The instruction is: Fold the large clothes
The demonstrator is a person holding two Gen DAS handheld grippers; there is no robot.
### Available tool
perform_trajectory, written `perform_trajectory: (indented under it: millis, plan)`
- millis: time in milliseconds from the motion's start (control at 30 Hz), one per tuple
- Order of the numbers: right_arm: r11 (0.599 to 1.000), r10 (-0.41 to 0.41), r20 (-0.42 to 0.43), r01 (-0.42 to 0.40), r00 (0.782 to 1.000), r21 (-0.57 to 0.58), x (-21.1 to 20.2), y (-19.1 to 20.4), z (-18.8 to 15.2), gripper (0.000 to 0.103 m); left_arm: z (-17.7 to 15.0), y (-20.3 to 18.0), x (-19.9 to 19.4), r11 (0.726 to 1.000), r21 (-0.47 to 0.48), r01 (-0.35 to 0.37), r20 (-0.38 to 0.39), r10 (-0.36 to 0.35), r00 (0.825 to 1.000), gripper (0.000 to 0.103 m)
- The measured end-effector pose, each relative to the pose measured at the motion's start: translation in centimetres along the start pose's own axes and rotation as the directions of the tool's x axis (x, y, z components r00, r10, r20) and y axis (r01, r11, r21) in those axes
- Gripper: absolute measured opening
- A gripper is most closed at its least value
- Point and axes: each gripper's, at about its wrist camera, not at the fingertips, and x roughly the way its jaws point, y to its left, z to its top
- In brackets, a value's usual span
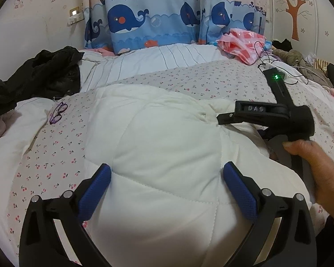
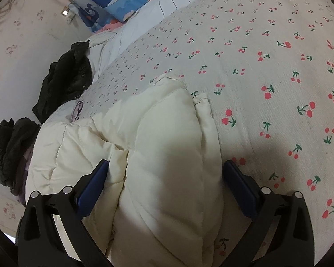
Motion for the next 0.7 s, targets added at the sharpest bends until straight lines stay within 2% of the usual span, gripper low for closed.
perform_trajectory:
  millis: [67,167,267,400,433,467,533,567,633,700]
  plan:
    - [1.0,-0.014,0.003,0.014,1.0,0.007,-1.1,0.3,0.1,0.097,0.0,0.1,0.0,1.0,-0.003,-0.001,0.003,0.001,1.0,0.096]
    - [0.997,-0.057,0.046,0.06,0.997,-0.055,-3.6,1.9,0.1,0.097,-0.1,0.2,-0.1,1.0,-0.012,-0.002,0.007,0.002,1.0,0.096]
    - [0.986,-0.03,0.078,0.042,0.997,-0.161,-6.2,4.5,-0.7,0.097,-0.1,0.3,-0.1,1.0,-0.018,0.001,0.008,-0.001,1.0,0.096]
    - [0.966,0.015,0.041,-0.004,0.999,-0.257,-8.1,7.0,-2.4,0.097,-0.2,0.3,-0.2,1.0,-0.019,0.001,0.013,0.0,1.0,0.096]
    - [0.958,0.0,0.025,0.008,1.0,-0.286,-8.0,7.4,-2.9,0.096,-0.2,0.3,-0.2,1.0,-0.02,0.001,0.013,0.0,1.0,0.096]
    - [0.942,-0.062,0.011,0.063,0.998,-0.33,-7.6,7.8,-3.5,0.096,-0.2,0.3,-0.2,1.0,-0.02,0.0,0.014,0.0,1.0,0.096]
    - [0.897,-0.212,-0.011,0.19,0.977,-0.398,-5.8,7.8,-4.7,0.097,-0.2,0.3,-0.2,1.0,-0.018,-0.003,0.016,0.003,1.0,0.096]
    - [0.883,-0.243,-0.02,0.213,0.97,-0.418,-5.0,7.5,-5.4,0.097,-0.3,0.2,-0.2,1.0,-0.011,-0.005,0.012,0.005,1.0,0.096]
    - [0.904,-0.23,-0.039,0.199,0.972,-0.378,-4.9,6.8,-5.4,0.097,-0.4,-0.3,-0.2,1.0,0.008,-0.024,0.016,0.024,1.0,0.096]
    - [0.892,-0.257,-0.029,0.226,0.966,-0.391,-4.9,7.0,-5.5,0.097,-0.5,-0.4,-0.3,0.999,0.013,-0.03,0.02,0.029,0.999,0.096]
